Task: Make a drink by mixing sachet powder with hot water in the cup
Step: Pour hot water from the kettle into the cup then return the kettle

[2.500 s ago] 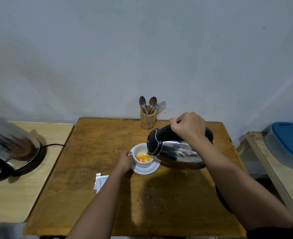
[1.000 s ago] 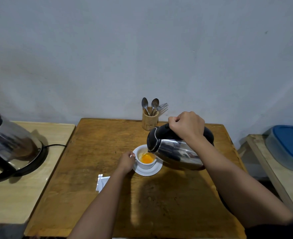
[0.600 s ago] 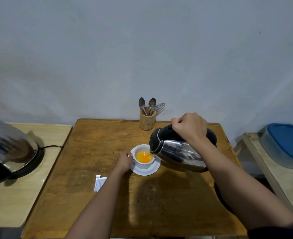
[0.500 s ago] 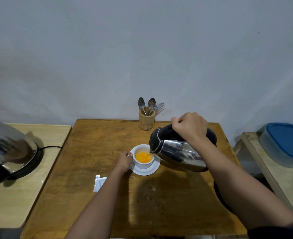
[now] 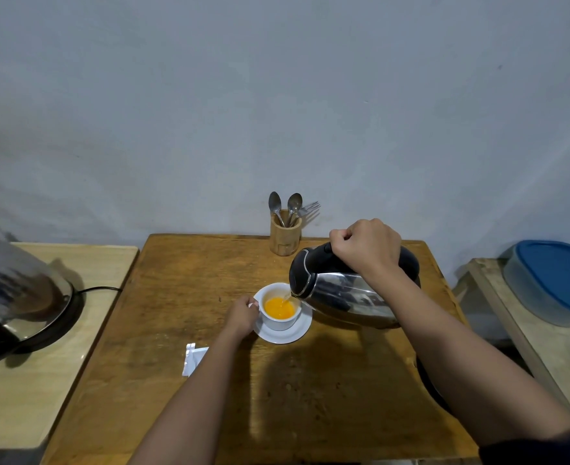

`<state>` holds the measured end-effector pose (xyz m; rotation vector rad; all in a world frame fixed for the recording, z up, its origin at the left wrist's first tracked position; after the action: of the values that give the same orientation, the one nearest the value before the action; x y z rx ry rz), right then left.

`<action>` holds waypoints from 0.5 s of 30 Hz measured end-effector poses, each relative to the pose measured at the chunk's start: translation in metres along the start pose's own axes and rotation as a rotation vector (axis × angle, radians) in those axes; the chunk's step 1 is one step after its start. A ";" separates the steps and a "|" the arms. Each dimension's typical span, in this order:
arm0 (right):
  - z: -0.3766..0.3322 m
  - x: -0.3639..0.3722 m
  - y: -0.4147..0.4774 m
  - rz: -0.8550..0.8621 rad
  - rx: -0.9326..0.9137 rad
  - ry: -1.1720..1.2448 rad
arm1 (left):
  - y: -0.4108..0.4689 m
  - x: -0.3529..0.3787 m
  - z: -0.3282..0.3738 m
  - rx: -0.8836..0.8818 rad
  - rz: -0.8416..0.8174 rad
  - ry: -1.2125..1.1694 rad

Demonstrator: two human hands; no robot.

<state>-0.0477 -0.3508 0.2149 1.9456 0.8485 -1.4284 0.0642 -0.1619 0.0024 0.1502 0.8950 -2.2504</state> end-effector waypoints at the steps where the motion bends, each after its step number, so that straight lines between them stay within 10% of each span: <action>1: -0.001 0.000 0.000 0.003 -0.007 -0.002 | 0.000 0.000 0.000 0.005 0.000 0.003; 15: -0.009 -0.004 -0.002 -0.002 -0.063 -0.055 | -0.005 0.001 0.001 0.023 -0.004 0.000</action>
<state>-0.0445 -0.3434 0.2211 1.8513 0.8601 -1.4322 0.0605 -0.1602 0.0058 0.1594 0.8708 -2.2651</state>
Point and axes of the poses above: each hand's wrist, its own y-axis towards the middle knuckle, its own x-axis out of the palm, z = x × y, the point moved 6 cm from there along y, towards the middle knuckle, and after that the axes turned 12 degrees about -z, right-handed, at the moved point
